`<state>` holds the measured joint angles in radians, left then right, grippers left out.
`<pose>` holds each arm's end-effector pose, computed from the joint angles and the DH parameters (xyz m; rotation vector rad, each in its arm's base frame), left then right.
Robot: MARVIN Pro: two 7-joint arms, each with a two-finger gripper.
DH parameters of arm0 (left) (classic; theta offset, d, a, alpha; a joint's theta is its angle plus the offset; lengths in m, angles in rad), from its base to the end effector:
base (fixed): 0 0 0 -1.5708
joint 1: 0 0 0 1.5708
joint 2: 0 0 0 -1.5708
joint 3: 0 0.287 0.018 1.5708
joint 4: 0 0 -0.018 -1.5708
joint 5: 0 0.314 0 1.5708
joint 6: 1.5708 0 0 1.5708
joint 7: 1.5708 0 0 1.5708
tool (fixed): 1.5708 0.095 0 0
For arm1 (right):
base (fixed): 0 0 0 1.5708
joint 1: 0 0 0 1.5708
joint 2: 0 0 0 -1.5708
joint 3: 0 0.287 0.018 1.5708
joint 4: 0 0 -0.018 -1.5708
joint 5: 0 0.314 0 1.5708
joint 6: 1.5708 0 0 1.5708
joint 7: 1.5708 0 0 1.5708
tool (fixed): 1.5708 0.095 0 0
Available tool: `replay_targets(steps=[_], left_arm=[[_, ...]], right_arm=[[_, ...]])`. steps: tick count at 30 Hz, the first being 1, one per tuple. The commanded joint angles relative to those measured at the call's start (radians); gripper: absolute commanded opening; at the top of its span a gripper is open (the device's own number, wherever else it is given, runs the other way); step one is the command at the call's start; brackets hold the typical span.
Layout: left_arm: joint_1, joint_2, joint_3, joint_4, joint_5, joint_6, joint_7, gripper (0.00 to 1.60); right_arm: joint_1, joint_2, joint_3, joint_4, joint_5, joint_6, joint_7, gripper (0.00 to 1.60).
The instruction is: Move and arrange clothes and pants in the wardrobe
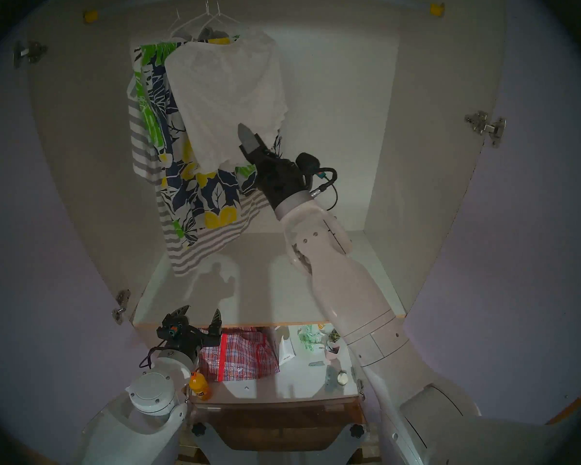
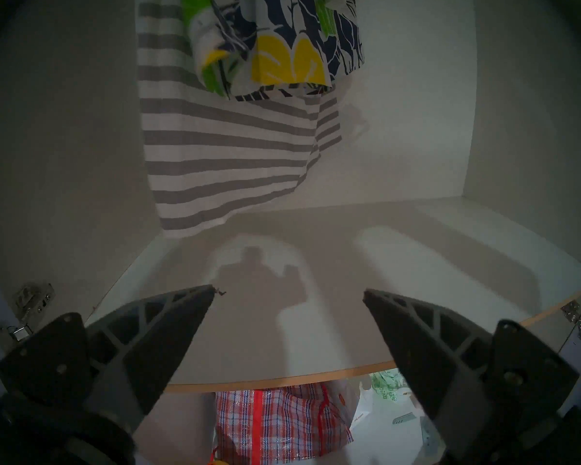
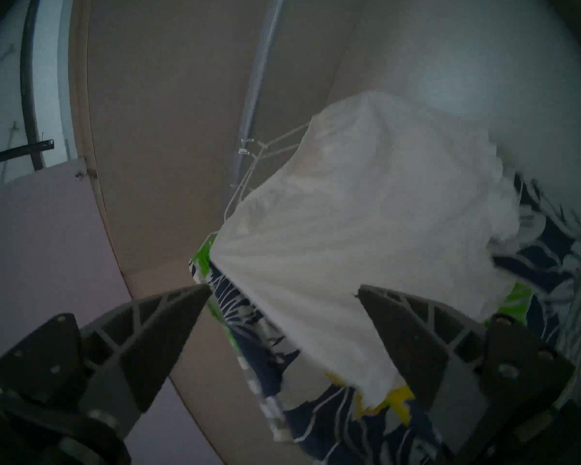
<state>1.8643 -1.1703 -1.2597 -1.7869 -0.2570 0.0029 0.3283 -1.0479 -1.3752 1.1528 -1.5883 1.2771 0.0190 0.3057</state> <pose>0.3183 -0.0039 -0.3541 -2.3872 0.1453 -1.9968 0.4812 0.1244 -0.0700 -1.0579 0.0207 -1.5399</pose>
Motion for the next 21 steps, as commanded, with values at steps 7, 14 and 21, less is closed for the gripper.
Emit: replay_targets(steps=[7, 14, 21], left_arm=[[-0.010, -0.001, -0.001, -0.028, 0.002, -0.016, -0.001, 1.60], [-0.011, 0.001, 0.001, -0.027, 0.000, -0.016, 0.001, 1.60], [-0.011, 0.003, 0.002, -0.028, -0.001, -0.016, 0.002, 1.60]], right_arm=[[0.138, 0.088, 0.021, 0.224, 0.042, 0.094, 0.286, 1.60], [0.131, 0.099, 0.067, 0.349, -0.086, -0.114, 0.509, 1.60], [0.180, 0.092, 0.065, 0.525, -0.185, -0.317, 0.637, 1.60]])
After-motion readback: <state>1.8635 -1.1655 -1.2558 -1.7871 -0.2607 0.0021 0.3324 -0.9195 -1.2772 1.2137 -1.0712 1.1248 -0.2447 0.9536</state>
